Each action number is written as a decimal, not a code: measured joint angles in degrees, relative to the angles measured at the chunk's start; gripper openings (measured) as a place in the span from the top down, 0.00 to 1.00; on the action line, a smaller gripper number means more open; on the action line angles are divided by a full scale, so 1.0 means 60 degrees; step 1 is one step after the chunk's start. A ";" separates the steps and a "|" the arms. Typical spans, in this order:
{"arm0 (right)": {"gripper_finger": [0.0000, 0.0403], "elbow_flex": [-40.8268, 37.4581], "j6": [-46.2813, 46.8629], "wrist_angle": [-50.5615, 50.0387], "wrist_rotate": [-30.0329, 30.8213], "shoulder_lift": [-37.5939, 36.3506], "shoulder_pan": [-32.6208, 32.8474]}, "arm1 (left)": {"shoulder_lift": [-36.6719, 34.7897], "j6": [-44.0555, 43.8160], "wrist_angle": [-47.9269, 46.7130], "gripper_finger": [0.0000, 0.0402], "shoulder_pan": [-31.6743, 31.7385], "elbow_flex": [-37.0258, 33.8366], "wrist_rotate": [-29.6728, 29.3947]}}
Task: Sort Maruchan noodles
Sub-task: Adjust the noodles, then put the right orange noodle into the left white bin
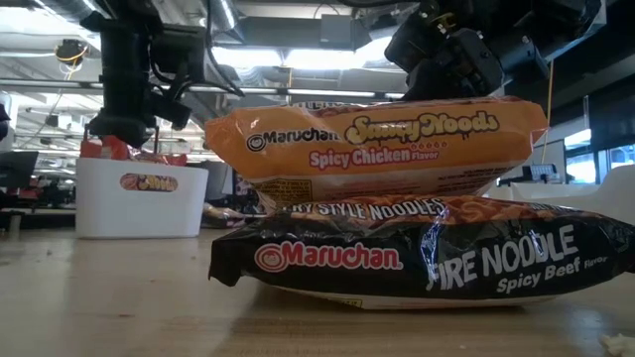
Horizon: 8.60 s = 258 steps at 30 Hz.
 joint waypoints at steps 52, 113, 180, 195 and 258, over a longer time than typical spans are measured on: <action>0.41 0.0087 -0.1209 0.0058 0.0000 0.0652 -0.0003 | -0.0004 -0.8710 -0.0407 0.62 -0.1572 0.1433 0.1906; 0.41 0.0087 -0.0994 -0.0007 -0.0109 0.0652 0.0000 | -0.0034 -0.3509 -0.1509 1.00 -0.1410 0.2937 0.1272; 0.41 0.0087 -0.0994 0.0350 -0.0506 0.0652 0.0004 | 0.0011 0.0945 -0.1778 0.72 -0.1337 0.0689 -0.0456; 0.41 0.0087 -0.0538 0.0342 -0.0494 0.0652 0.0004 | -0.0273 -0.3409 -0.0335 0.68 -0.1774 0.1819 0.1557; 0.41 -0.1461 1.2480 -0.8784 -0.0783 -0.6698 0.5459 | 0.2645 -0.0717 1.6084 0.69 -0.5417 -0.2006 0.0270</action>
